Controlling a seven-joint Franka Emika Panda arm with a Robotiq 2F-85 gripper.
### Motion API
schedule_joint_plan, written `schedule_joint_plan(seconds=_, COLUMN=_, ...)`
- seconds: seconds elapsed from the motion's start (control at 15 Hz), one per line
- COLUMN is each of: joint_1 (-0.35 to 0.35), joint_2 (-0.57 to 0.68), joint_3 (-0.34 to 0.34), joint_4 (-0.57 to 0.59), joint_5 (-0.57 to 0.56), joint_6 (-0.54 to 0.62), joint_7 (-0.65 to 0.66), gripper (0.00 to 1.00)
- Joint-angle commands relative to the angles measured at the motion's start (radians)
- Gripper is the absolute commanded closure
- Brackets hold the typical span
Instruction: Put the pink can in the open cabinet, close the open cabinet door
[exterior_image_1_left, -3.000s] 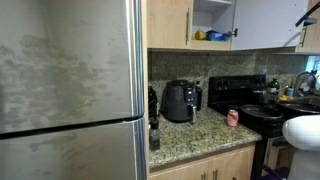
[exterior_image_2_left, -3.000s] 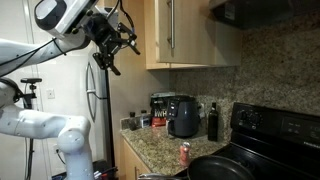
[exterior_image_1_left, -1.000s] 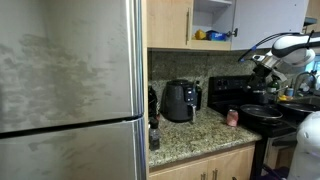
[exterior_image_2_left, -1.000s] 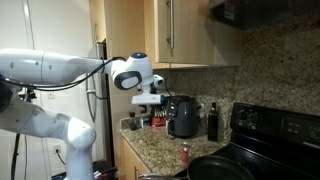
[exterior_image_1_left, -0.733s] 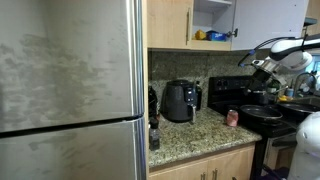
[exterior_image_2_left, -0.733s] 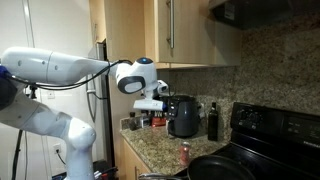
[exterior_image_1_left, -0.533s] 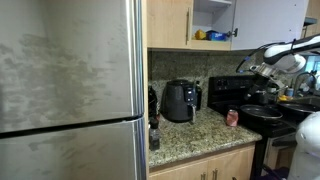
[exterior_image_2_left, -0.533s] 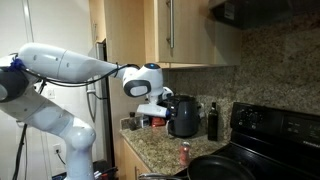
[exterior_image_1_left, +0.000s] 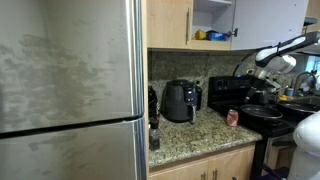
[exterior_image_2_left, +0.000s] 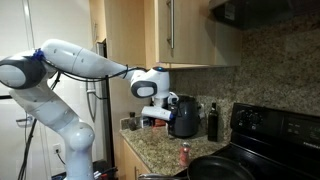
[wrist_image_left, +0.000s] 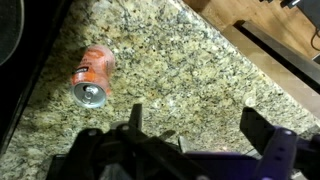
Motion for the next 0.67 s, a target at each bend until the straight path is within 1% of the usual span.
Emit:
schedule_joint_plan(seconds=0.0, joint_1=-0.084, joint_2=0.133, joint_3=0.055, joint_4=0.08, joint_5=0.051, joint_6=0.004, joint_7=0.015, gripper=0.0)
schedule_joint_plan(seconds=0.2, joint_1=-0.124, joint_2=0.2, joint_3=0.101, joint_4=0.148, joint_5=0.047, joint_6=-0.004, joint_7=0.045, gripper=0.0)
schedule_joint_plan(seconds=0.27, joint_1=-0.133, joint_2=0.193, joint_3=0.122, joint_4=0.158, joint_5=0.057, joint_6=-0.007, joint_7=0.05, gripper=0.0)
schedule_joint_plan(seconds=0.33, joint_1=-0.153, joint_2=0.16, joint_3=0.127, joint_4=0.112, joint_5=0.06, joint_6=0.001, joint_7=0.02, gripper=0.0)
schedule_joint_plan(seconds=0.47, joint_1=-0.162, joint_2=0.182, joint_3=0.153, joint_4=0.139, joint_5=0.066, joint_6=0.0, joint_7=0.03, gripper=0.0)
schedule_joint_plan(seconds=0.6, joint_1=-0.164, joint_2=0.185, joint_3=0.158, joint_4=0.144, joint_5=0.066, joint_6=0.0, joint_7=0.033, gripper=0.0)
